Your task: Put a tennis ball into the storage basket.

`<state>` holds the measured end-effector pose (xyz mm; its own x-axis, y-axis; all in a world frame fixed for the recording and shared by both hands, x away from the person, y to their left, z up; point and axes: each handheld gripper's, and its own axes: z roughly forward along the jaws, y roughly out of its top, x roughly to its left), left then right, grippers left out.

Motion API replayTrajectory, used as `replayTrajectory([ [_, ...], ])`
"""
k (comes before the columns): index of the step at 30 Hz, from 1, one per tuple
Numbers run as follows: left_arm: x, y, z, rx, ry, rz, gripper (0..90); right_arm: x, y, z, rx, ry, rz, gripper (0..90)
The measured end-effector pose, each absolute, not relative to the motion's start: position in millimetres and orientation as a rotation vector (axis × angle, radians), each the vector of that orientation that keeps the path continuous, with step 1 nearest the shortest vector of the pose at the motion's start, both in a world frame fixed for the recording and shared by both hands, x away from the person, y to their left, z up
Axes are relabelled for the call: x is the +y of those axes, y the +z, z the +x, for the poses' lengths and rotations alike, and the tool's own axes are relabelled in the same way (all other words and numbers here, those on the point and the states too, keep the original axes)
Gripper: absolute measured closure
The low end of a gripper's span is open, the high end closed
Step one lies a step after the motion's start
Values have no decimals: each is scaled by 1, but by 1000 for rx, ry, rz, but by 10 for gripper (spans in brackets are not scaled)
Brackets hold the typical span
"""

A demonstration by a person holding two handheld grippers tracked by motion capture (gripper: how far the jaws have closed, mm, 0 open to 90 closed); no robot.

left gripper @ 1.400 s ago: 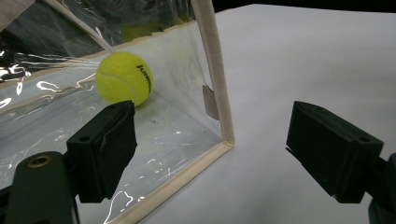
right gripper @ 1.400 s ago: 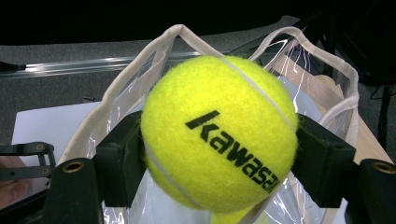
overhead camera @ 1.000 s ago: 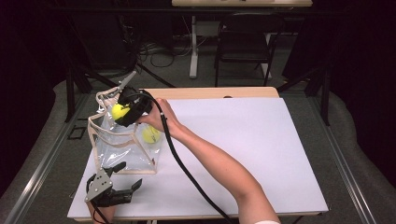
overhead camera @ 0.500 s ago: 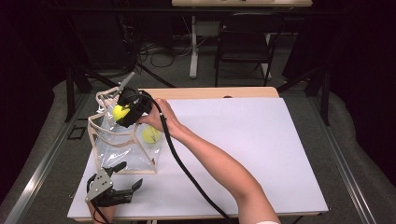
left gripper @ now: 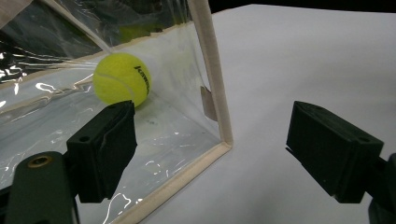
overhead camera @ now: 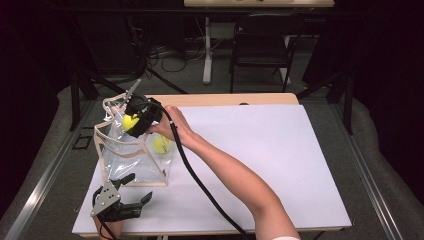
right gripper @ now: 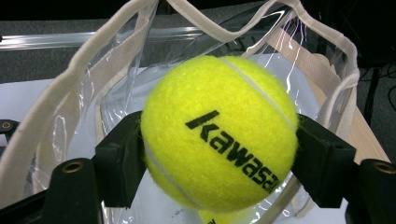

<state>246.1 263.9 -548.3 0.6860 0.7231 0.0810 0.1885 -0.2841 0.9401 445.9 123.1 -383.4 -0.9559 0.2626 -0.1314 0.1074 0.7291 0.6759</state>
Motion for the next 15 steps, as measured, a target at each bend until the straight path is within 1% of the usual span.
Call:
replayTrajectory([
  [4, 263, -548, 246, 714, 620, 1825, 160, 123, -385, 447, 2708, 1005, 310, 248],
  [6, 264, -548, 246, 712, 620, 1824, 159, 120, -384, 448, 2694, 1010, 341, 206],
  [8, 265, -548, 246, 719, 621, 1821, 160, 115, -384, 450, 2701, 1032, 372, 135],
  [10, 265, -548, 246, 720, 621, 1821, 160, 108, -382, 452, 2694, 1088, 394, 119],
  [15, 264, -548, 247, 721, 617, 1823, 159, 89, -377, 455, 2710, 1195, 439, 18],
])
